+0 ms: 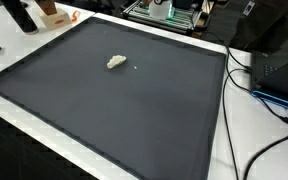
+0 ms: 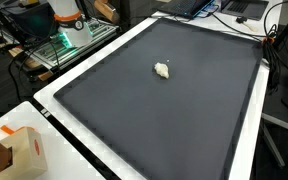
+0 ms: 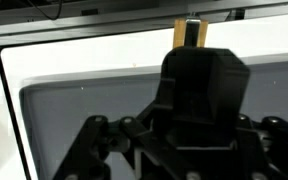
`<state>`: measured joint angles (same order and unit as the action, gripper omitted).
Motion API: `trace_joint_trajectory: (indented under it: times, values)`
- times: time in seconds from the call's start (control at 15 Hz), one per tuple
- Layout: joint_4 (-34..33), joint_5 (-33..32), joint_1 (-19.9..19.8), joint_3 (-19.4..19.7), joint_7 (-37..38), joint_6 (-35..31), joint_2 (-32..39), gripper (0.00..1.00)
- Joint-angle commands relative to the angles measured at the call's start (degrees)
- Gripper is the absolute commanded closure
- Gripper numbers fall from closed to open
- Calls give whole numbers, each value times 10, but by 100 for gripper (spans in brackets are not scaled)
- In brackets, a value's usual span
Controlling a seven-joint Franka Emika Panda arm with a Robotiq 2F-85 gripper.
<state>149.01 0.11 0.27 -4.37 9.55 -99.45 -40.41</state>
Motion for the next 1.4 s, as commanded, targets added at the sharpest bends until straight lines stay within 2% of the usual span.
trace_joint_trajectory:
  times: [0.0, 0.47, 0.73, 1.0, 1.33]
  values:
    - [-4, -8, -2, 16, -34, -88, 20, 77]
    - [-2, 10, -16, 51, -56, -327, 97, 77]
    - [-9, 39, -15, 86, -78, -419, 166, 77]
    - [-23, 113, -2, 128, -134, -469, 235, 77]
    - [-51, 229, 0, 164, -215, -473, 297, 77]
